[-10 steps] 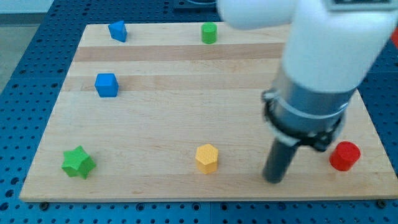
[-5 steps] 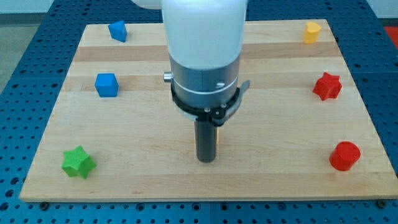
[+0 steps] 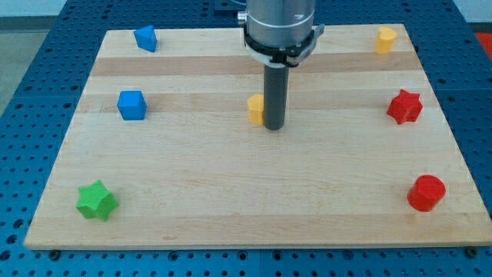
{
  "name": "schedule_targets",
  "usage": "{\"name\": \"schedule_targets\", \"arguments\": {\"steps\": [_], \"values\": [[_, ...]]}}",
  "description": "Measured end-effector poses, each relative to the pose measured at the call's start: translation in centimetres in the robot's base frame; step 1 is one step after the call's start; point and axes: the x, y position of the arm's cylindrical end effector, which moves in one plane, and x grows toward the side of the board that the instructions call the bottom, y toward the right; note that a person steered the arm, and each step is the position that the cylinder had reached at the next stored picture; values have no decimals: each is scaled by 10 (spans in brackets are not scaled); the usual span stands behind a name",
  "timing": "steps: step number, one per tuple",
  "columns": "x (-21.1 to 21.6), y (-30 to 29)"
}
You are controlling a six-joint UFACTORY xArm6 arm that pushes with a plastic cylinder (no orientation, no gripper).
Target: Move the yellow hexagon below the blue triangle
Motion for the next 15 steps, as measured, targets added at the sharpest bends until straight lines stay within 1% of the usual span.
{"name": "schedule_targets", "arguments": {"steps": [1, 2, 4, 7, 11, 12, 14, 15], "values": [[-27, 0], [-43, -18], [-34, -66], [-35, -132], [-70, -215], [-72, -214], [-71, -171], [-83, -176]]}}
